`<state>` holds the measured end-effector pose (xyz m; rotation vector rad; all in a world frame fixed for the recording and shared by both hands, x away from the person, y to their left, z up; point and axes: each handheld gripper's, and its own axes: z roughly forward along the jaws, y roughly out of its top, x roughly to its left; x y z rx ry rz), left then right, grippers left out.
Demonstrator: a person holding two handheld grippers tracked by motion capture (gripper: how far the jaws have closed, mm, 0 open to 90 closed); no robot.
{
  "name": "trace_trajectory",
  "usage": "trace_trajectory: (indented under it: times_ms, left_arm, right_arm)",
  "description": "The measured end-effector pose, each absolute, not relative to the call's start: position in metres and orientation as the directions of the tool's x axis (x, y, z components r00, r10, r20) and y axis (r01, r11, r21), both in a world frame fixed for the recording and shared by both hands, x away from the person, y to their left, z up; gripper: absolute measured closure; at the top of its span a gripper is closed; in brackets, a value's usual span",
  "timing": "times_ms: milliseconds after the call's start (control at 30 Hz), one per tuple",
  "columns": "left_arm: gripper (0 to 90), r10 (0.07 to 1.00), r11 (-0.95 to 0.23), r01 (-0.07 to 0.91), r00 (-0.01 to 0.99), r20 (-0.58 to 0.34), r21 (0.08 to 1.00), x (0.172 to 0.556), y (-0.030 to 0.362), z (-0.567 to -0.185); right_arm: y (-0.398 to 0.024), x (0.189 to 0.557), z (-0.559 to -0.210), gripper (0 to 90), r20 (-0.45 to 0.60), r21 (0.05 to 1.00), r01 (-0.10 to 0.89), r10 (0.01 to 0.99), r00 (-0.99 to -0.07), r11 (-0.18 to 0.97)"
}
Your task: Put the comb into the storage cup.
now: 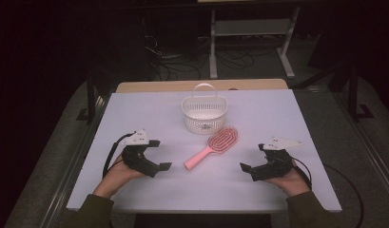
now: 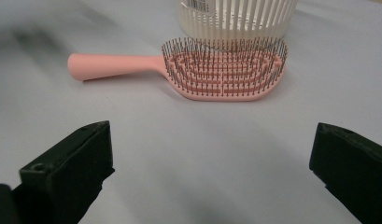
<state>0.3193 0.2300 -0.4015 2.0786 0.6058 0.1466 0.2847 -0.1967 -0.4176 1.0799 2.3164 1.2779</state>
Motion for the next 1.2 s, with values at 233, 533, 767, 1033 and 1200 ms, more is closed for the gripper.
trace_trajectory:
  times_ms: [233,533,767,1033,1200]
  left_arm:
    - [0.0,0.465,-0.434,0.358,0.875,-0.134,0.827,0.323,0.222,-0.398]
    - [0.0,0.449,-0.437,0.346,0.884,-0.132,0.830,0.326,0.212,-0.396]
    - [0.0,0.444,-0.434,0.347,0.885,-0.139,0.831,0.327,0.205,-0.395]
    - [0.0,0.432,-0.450,0.336,0.893,-0.127,0.827,0.329,0.195,-0.394]
    - [0.0,0.424,-0.453,0.326,0.898,-0.121,0.830,0.331,0.190,-0.392]
  right_arm:
    - [-0.197,0.284,-0.417,0.0,0.113,0.803,0.492,0.724,-0.680,0.337]
    - [-0.196,0.284,-0.418,0.0,0.107,0.808,0.483,0.722,-0.684,0.337]
    - [-0.194,0.285,-0.419,0.0,0.099,0.808,0.475,0.715,-0.692,0.347]
    - [-0.193,0.286,-0.421,0.0,0.097,0.806,0.476,0.714,-0.693,0.352]
    - [-0.193,0.286,-0.421,0.0,0.098,0.808,0.475,0.715,-0.692,0.350]
